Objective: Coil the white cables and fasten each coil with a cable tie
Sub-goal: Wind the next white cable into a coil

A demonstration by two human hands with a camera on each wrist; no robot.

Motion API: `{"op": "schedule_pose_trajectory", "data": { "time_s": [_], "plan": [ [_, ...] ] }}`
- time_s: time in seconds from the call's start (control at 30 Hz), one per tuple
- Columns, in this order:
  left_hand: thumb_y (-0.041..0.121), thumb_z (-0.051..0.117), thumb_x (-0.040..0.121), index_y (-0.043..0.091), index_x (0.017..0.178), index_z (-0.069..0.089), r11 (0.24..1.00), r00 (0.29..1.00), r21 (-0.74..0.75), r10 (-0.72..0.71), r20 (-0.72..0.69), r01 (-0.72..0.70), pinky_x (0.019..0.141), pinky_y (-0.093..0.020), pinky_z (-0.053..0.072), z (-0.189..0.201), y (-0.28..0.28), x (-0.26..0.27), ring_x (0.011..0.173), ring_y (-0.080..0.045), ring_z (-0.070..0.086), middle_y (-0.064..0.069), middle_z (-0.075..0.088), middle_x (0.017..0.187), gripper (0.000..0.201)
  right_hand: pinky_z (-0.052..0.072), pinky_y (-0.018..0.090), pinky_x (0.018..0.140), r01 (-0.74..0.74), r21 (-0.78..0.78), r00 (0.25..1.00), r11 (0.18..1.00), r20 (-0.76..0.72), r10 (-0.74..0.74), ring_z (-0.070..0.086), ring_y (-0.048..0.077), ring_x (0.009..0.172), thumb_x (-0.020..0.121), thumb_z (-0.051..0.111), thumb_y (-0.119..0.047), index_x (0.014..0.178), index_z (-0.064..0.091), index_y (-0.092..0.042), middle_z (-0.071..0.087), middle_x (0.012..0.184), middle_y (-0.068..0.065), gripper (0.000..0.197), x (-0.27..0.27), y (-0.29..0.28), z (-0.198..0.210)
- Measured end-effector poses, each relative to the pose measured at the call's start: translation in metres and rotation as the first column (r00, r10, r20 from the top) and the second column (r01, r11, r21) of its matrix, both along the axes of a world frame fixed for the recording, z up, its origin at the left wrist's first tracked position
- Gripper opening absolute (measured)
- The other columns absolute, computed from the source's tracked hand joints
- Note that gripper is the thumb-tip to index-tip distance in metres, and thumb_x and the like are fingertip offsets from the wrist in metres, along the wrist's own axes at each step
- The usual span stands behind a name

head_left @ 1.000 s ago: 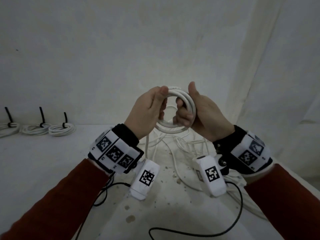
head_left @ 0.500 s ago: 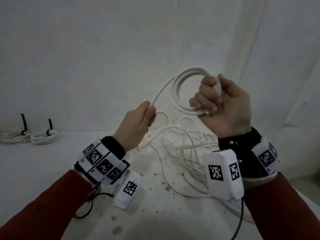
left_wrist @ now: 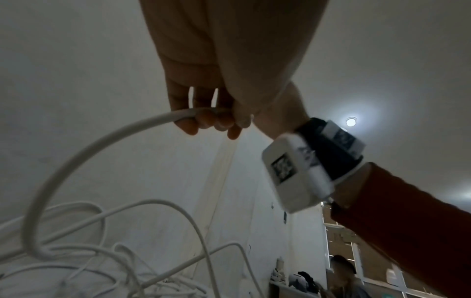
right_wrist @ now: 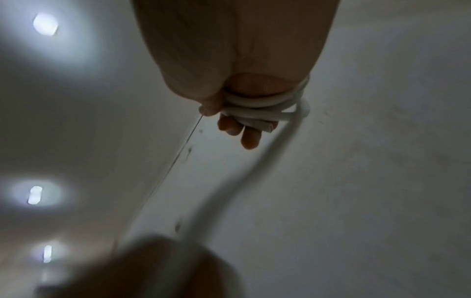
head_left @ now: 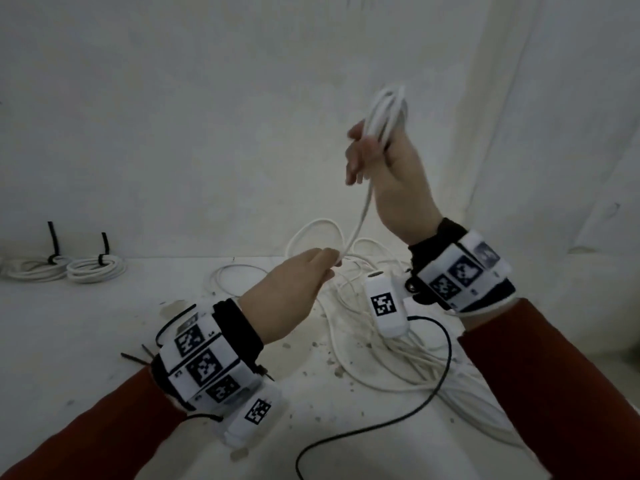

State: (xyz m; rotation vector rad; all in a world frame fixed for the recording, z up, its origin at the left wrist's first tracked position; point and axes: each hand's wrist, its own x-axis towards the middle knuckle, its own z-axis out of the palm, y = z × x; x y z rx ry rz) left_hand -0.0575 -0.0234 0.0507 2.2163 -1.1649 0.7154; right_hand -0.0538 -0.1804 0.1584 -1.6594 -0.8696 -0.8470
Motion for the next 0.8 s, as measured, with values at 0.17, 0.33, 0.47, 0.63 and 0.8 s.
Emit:
{"op": "schedule_pose_trajectory", "data": {
  "time_s": [0.17, 0.33, 0.47, 0.63, 0.8],
  "plan": [
    [0.022, 0.033, 0.096, 0.0, 0.107, 0.06, 0.996, 0.993, -0.047, -0.076, 0.085, 0.08, 0.073, -0.022, 0.04, 0.008, 0.019, -0.006, 0.083, -0.015, 0.053, -0.011, 0.064, 0.094, 0.036, 0.044, 0.038, 0.062, 0.415, -0.709, 0.893, 0.57, 0.199, -0.403, 0.055, 0.02, 0.061, 0.1, 0.036, -0.029, 0.103, 0.05, -0.003, 0.061, 0.078, 0.005, 0.03, 0.011, -0.007, -0.017],
    [0.015, 0.039, 0.095, -0.002, 0.099, 0.063, 0.983, 0.983, -0.176, -0.017, 0.183, 0.05, 0.072, -0.011, 0.033, 0.016, 0.035, -0.006, 0.076, -0.012, 0.049, -0.01, 0.06, 0.084, 0.029, 0.041, 0.025, 0.064, 0.074, -0.833, 0.918, 0.548, -0.158, -0.364, 0.052, 0.007, 0.062, 0.103, 0.035, -0.032, 0.091, 0.061, -0.015, 0.058, 0.068, -0.01, 0.032, -0.006, -0.012, -0.027],
    [0.013, 0.049, 0.095, -0.001, 0.095, 0.064, 0.932, 0.966, -0.361, 0.073, 0.25, 0.023, 0.073, -0.002, 0.031, 0.024, 0.031, -0.006, 0.073, 0.002, 0.042, -0.005, 0.057, 0.084, 0.021, 0.029, 0.014, 0.047, -0.147, -0.595, 0.855, 0.79, -0.478, -0.2, 0.034, 0.005, 0.042, 0.096, 0.023, -0.048, 0.065, 0.061, -0.009, 0.042, 0.046, -0.009, 0.063, -0.027, -0.008, -0.029],
    [0.028, 0.041, 0.098, 0.009, 0.09, 0.062, 0.858, 0.998, -0.514, 0.026, 0.052, 0.005, 0.07, -0.013, 0.037, 0.04, 0.016, -0.006, 0.073, 0.001, 0.051, 0.007, 0.057, 0.082, 0.029, 0.032, 0.013, 0.037, -0.124, -0.177, 0.745, 0.976, -0.667, -0.026, 0.044, 0.012, 0.037, 0.087, 0.032, -0.068, 0.051, 0.06, -0.013, 0.049, 0.046, 0.003, 0.071, -0.036, 0.003, -0.026],
    [0.028, 0.029, 0.103, 0.007, 0.073, 0.058, 0.715, 0.851, -0.698, -0.386, -0.356, 0.032, 0.061, -0.02, 0.049, 0.06, 0.013, -0.015, 0.061, -0.014, 0.059, -0.006, 0.058, 0.066, 0.047, 0.012, 0.029, 0.045, -0.134, 0.193, 0.768, 0.972, -0.6, 0.225, 0.023, 0.011, 0.03, 0.102, 0.029, -0.043, 0.038, 0.05, -0.02, 0.036, 0.035, -0.003, 0.071, -0.032, 0.014, -0.023]
  ]
}}
